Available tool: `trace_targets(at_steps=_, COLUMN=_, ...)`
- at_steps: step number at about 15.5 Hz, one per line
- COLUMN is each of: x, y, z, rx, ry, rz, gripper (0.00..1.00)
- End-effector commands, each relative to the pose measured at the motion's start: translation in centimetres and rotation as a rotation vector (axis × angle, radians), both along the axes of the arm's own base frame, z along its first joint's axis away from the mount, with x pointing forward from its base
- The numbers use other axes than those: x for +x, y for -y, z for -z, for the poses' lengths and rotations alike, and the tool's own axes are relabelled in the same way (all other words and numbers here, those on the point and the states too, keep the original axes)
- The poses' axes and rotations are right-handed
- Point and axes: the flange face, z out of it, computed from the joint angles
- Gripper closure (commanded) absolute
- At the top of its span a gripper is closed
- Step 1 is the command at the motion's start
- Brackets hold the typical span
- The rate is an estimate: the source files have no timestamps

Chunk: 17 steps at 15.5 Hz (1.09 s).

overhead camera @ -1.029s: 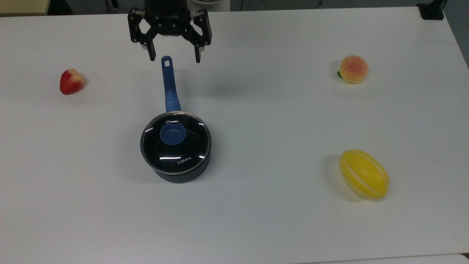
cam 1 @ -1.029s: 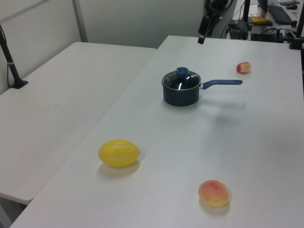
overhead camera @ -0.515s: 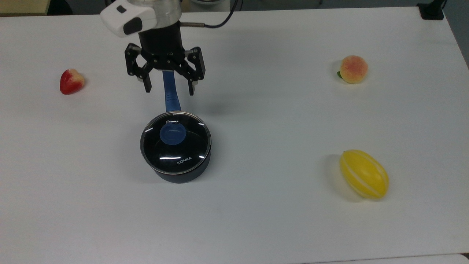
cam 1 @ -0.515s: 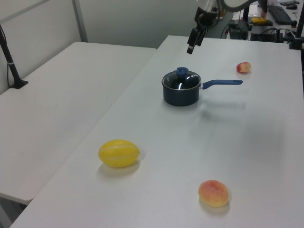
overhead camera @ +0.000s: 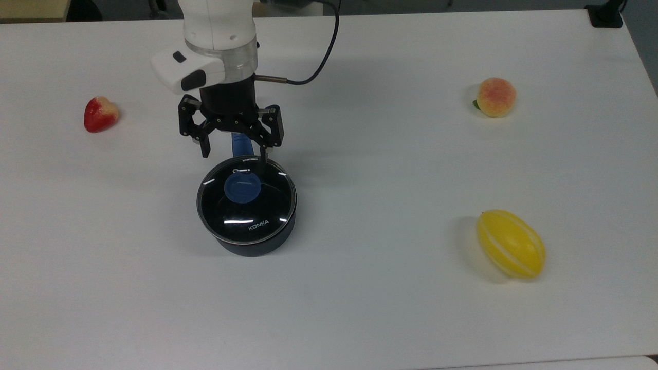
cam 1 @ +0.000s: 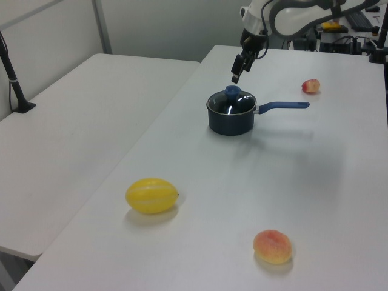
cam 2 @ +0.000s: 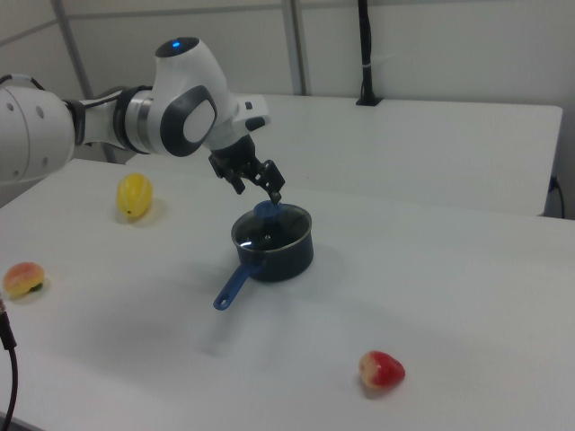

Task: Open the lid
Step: 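Lower the gripper onto the blue lid knob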

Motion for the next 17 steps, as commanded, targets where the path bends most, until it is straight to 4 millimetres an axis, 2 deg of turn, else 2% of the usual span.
trace_targets(at_steps=1, x=0.9, y=-0.8, z=1.2, rx=-0.004, ry=0.038, rz=0.024, gripper=0.00)
trace_targets(at_steps=8, x=2.1, y=-1.9, z=5.0, rx=-0.048, ry=0.059, rz=0.056, gripper=0.00)
trace_targets(at_steps=13, x=2.3, y=-2.3, z=6.4, rx=-0.058, ry=0.043, rz=0.042, gripper=0.00)
trace_targets(at_steps=14, x=2.2, y=-2.3, z=6.5, rx=-0.064, ry=0.042, rz=0.039, gripper=0.06)
trace_targets(at_steps=17, x=2.3, y=-2.5, z=6.4, rx=-0.066, ry=0.044, rz=0.034, gripper=0.31)
